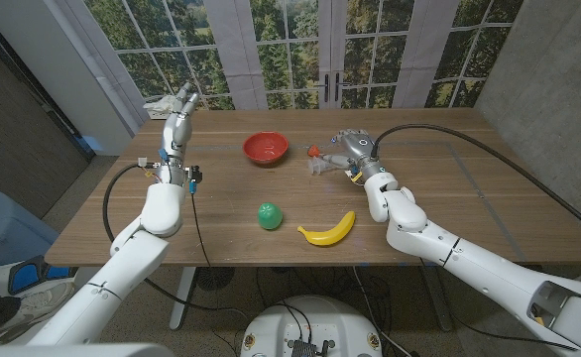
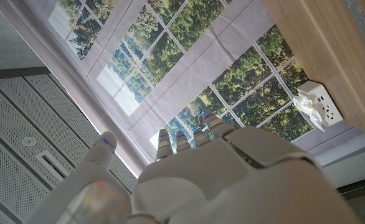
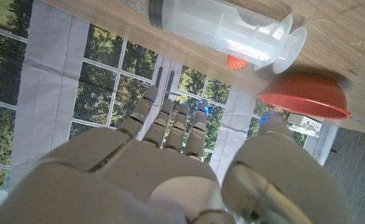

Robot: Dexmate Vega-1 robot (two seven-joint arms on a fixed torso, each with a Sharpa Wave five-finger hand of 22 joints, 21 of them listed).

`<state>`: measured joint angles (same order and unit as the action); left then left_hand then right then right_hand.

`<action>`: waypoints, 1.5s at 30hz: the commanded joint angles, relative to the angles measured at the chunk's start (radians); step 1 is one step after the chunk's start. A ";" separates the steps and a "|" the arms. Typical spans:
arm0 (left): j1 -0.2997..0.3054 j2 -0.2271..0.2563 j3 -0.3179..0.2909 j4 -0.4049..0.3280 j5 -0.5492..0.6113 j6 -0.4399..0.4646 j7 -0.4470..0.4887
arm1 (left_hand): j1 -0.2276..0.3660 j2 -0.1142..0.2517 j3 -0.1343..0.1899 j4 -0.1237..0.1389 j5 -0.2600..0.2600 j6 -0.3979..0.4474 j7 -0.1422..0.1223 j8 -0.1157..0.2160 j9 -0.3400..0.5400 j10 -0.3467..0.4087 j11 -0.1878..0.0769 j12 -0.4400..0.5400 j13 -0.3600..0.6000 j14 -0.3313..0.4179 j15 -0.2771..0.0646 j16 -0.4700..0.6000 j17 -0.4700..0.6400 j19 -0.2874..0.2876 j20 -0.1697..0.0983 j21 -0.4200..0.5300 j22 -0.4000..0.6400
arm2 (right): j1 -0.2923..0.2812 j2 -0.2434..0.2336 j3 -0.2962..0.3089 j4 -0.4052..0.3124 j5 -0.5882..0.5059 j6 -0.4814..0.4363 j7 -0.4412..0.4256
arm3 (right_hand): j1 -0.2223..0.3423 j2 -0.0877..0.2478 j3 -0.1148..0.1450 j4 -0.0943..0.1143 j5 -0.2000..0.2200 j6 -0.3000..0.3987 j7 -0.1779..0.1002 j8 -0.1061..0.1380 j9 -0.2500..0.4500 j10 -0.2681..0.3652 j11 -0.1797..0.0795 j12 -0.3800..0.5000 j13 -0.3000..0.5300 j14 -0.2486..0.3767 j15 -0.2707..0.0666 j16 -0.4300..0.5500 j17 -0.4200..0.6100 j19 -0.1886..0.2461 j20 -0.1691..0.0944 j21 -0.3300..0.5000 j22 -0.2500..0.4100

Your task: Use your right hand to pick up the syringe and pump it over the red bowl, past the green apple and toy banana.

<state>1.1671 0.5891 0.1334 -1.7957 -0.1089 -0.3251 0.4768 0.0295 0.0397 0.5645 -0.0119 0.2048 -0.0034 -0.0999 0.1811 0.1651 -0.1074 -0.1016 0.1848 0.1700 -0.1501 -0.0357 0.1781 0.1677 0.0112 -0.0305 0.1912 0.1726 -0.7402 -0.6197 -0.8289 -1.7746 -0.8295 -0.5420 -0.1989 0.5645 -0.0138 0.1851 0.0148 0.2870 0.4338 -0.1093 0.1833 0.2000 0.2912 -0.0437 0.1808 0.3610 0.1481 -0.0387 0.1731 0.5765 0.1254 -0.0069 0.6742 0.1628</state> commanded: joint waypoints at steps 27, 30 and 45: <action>0.000 -0.003 0.009 0.011 -0.046 -0.019 -0.030 | 0.000 0.062 0.014 0.006 0.006 -0.029 0.001 -0.006 0.005 -0.014 0.012 -0.003 0.003 -0.020 -0.077 -0.004 0.006 -0.002 -0.065 0.003 0.003 | -0.168 -0.004 0.319 0.081 0.755 0.673 -0.165 | -0.321 0.097 -0.078 0.125 -0.023 -0.325 0.122 -0.007 -0.021 -0.169 0.003 0.001 -0.125 -0.158 -0.067 0.010 -0.219 -0.027 -0.072 -0.212 -0.001; 0.001 -0.005 0.011 0.015 -0.063 -0.022 -0.040 | -0.003 0.082 0.019 0.016 0.009 -0.035 0.002 -0.007 0.005 -0.021 0.015 -0.004 0.003 -0.024 -0.076 -0.003 0.007 -0.002 -0.068 0.003 0.003 | -0.176 -0.003 0.331 0.082 0.793 0.696 -0.149 | -0.323 0.099 -0.078 0.125 -0.022 -0.327 0.124 -0.007 -0.021 -0.173 0.002 0.000 -0.127 -0.158 -0.064 0.010 -0.223 -0.024 -0.076 -0.214 -0.001; 0.012 0.012 0.013 0.016 -0.204 -0.021 -0.139 | -0.008 0.097 0.022 0.030 0.011 -0.049 0.008 -0.007 0.004 -0.033 0.019 -0.006 0.003 -0.035 -0.077 -0.004 0.008 -0.006 -0.077 0.002 0.003 | -0.245 0.038 0.418 0.105 1.084 0.901 -0.032 | -0.322 0.096 -0.078 0.109 -0.015 -0.308 0.126 0.006 -0.023 -0.158 0.007 0.011 -0.144 -0.145 -0.052 0.016 -0.258 -0.015 -0.085 -0.242 -0.003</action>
<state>1.1697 0.5906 0.1462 -1.7787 -0.2202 -0.3420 0.3996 0.0282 0.0780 0.5868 0.0108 0.2118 -0.0451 -0.0944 0.1732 0.1651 -0.1345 -0.0820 0.1809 0.1700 -0.1645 -0.0322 0.1733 0.1701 0.0111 -0.0305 0.1911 0.1748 -0.9370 -0.6081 -0.4724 -1.6897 0.0320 0.1874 -0.3123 0.2384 0.0936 0.1070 0.1346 0.2669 0.1113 0.0202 0.1818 0.1767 0.1159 -0.0356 0.1818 0.2190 -0.0055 -0.0268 0.1816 0.3256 0.0998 -0.0396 0.4367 0.1583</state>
